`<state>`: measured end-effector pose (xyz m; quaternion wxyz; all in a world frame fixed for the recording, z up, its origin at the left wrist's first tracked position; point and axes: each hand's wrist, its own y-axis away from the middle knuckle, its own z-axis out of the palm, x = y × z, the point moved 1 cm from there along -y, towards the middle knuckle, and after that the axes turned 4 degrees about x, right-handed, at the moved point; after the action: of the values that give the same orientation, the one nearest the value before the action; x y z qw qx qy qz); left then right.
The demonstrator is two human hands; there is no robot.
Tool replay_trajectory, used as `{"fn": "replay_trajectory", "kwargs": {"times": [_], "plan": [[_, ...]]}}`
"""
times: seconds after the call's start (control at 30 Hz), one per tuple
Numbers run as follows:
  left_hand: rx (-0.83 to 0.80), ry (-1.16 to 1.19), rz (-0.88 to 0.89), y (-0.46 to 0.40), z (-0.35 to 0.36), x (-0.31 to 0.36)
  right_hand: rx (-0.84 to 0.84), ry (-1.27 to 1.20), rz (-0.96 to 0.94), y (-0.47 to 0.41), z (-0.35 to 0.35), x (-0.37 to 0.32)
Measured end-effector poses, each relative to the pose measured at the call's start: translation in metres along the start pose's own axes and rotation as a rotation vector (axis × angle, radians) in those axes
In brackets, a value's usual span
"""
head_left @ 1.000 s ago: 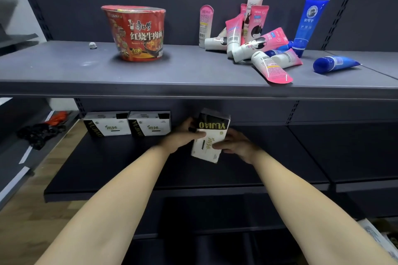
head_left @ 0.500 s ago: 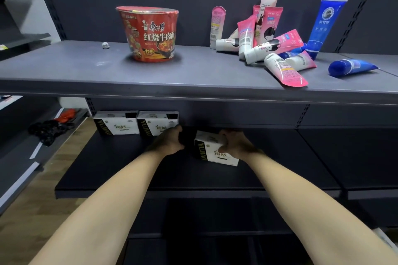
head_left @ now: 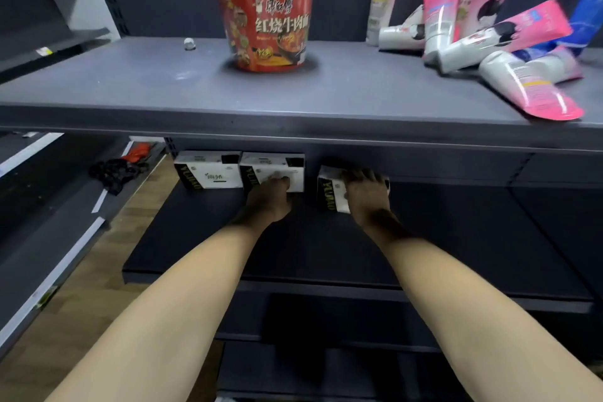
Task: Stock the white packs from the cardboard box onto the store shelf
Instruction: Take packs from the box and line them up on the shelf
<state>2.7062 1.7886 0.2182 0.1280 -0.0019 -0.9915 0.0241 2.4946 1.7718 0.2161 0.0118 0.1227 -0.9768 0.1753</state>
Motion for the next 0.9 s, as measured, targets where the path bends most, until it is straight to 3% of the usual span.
{"fn": "replay_trajectory", "kwargs": {"times": [0.27,0.43,0.57,0.7,0.77,0.9], "plan": [[0.005,0.037,0.011,-0.019,0.01,-0.024,0.129,0.094,-0.071,-0.047,0.025,-0.019],[0.01,0.008,0.042,-0.025,0.001,-0.026,-0.017,0.173,-0.072,-0.064,0.008,-0.037],[0.012,-0.027,0.041,-0.026,-0.01,-0.019,-0.033,0.106,-0.048,-0.064,0.002,-0.034],[0.016,-0.028,0.067,-0.028,-0.012,0.0,-0.083,0.024,-0.119,-0.051,0.009,-0.012],[0.011,-0.028,0.094,-0.027,-0.007,0.018,-0.022,-0.019,-0.132,-0.034,0.007,0.006],[-0.074,0.014,0.182,-0.021,0.014,0.073,0.037,-0.119,0.034,0.028,0.003,0.059]]}}
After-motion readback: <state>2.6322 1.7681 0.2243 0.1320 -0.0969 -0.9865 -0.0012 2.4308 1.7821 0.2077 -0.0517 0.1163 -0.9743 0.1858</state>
